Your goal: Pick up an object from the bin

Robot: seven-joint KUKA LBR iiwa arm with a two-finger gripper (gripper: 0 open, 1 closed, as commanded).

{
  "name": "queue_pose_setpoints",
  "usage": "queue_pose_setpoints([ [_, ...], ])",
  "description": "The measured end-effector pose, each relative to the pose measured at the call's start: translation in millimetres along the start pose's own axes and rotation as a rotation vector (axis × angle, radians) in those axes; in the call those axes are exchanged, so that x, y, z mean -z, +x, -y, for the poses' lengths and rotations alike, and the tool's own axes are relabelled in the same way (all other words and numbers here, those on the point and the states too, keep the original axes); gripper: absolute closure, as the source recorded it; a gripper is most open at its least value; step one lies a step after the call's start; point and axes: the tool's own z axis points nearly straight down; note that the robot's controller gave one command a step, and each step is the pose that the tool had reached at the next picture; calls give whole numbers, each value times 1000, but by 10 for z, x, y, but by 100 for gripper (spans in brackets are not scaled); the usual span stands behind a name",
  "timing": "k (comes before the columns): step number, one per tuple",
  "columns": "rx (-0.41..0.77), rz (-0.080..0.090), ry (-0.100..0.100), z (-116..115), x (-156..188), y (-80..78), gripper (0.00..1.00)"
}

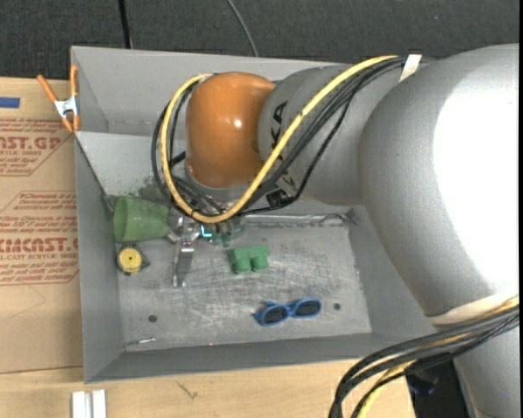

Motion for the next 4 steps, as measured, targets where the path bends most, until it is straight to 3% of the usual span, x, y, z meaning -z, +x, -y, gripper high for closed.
queue_pose_setpoints([
  [1, 47, 19, -6, 326, -434, -97, 0],
  [2, 79, 9, 0, 629, -271, -1, 0],
  [3, 162, 9, 3, 1579, -275, -3, 0],
  [4, 36, 29, -10, 1509, -489, -38, 0],
])
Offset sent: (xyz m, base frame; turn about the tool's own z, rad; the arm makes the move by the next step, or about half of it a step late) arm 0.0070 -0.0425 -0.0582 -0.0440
